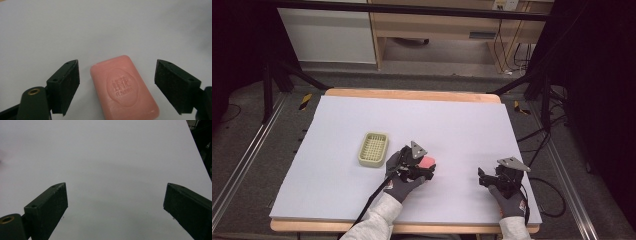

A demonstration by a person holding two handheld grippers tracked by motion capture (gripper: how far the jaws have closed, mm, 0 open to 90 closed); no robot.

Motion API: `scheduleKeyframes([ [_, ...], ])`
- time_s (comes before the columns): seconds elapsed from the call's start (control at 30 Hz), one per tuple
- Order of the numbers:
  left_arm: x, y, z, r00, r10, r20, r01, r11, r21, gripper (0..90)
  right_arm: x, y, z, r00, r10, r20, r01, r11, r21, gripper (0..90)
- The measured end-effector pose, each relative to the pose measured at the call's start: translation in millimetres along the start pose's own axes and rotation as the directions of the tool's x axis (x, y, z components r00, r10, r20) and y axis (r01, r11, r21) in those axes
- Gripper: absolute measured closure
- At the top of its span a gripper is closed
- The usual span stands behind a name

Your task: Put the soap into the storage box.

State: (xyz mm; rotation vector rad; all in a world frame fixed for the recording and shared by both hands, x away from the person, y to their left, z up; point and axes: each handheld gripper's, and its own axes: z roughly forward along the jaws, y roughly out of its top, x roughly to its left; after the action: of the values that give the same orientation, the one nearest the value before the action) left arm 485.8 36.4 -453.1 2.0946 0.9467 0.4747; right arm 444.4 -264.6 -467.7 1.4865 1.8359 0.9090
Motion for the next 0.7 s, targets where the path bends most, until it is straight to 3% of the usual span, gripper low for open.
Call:
scheduleKeyframes([
  [0.7, -3.1, -9.0, 19.8, 1.0000, -0.005, -0.004, 0.006, 0.9969, 0.078, 20.6, 0.9, -0.2, 1.5, 1.0000, -0.007, 0.002, 0.007, 0.9999, 0.009, 5.8],
])
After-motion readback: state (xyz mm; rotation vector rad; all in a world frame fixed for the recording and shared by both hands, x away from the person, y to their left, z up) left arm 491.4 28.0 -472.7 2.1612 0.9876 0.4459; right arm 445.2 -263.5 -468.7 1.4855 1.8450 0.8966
